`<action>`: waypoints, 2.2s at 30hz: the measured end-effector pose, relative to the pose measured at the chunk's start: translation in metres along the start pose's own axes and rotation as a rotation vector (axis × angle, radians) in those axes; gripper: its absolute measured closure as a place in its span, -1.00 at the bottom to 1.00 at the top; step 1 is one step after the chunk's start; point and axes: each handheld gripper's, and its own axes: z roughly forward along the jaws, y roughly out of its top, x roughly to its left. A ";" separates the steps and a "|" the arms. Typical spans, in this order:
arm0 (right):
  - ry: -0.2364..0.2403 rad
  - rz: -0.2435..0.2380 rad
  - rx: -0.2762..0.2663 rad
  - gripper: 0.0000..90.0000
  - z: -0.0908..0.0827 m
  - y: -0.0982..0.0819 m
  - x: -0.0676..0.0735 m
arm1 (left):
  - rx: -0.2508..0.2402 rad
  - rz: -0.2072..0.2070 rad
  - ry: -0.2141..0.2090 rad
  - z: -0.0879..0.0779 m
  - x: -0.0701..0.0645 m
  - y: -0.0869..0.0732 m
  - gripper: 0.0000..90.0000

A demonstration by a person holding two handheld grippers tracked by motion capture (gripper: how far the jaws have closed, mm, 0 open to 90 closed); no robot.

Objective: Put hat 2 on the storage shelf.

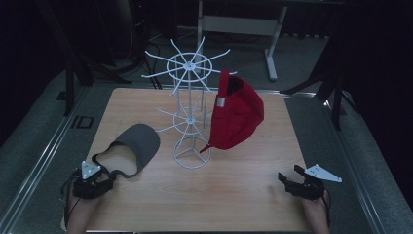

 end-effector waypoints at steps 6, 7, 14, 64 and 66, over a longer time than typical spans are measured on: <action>-0.003 0.008 0.000 -0.58 0.000 -0.001 -0.002 | 0.002 -0.005 -0.003 0.008 -0.003 0.007 0.52; -0.001 0.009 0.000 -0.58 0.000 -0.001 -0.002 | 0.000 -0.001 -0.005 0.009 -0.003 0.008 0.60; 0.004 0.021 -0.003 -0.58 -0.002 -0.001 -0.003 | -0.034 0.017 -0.018 0.008 -0.008 0.013 0.90; 0.042 0.076 -0.013 -0.58 -0.005 -0.005 -0.008 | -0.509 0.338 -0.359 -0.098 -0.015 0.129 0.92; 0.044 0.079 -0.010 -0.58 -0.005 -0.005 -0.008 | -0.509 0.363 -0.370 -0.102 -0.018 0.136 0.92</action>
